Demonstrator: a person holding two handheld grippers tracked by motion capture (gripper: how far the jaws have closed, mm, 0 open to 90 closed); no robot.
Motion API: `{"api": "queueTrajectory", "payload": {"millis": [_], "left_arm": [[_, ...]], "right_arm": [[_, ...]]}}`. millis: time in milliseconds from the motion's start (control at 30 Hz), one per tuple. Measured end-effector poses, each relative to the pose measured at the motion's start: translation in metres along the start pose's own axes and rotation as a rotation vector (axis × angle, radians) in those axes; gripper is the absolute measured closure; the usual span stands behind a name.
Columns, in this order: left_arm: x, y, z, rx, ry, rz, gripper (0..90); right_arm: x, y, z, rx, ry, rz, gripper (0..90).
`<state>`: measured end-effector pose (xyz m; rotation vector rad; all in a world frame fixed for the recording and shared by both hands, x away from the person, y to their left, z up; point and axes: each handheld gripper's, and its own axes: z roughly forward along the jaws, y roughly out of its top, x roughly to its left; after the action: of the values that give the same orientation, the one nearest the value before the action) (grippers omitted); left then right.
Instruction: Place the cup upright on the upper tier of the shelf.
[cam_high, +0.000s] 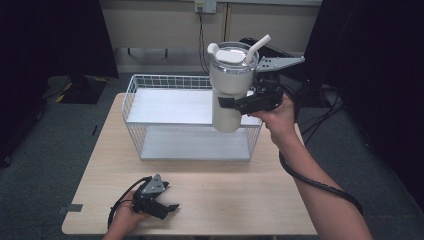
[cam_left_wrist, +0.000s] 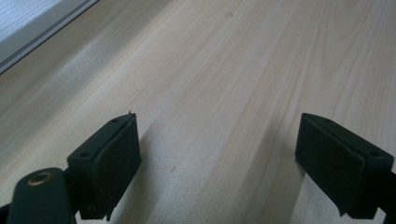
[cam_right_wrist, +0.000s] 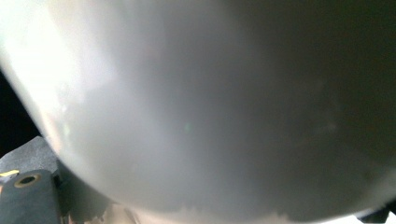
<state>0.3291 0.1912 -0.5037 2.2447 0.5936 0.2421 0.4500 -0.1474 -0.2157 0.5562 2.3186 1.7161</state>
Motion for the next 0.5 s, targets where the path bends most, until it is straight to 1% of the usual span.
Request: {"api": "queueTrajectory", "payload": {"millis": [333,433,500], "left_arm": [[0.0,0.0,0.0,0.0,0.0,0.0,13.5],[0.0,0.0,0.0,0.0,0.0,0.0,13.5],[0.0,0.0,0.0,0.0,0.0,0.0,13.5]], "right_arm": [[-0.006,0.0,0.009,-0.022,-0.038,0.007,9.1],[-0.009,0.001,0.011,-0.032,-0.049,0.02,9.1],[-0.01,0.002,0.012,-0.034,-0.058,0.02,9.1]]}}
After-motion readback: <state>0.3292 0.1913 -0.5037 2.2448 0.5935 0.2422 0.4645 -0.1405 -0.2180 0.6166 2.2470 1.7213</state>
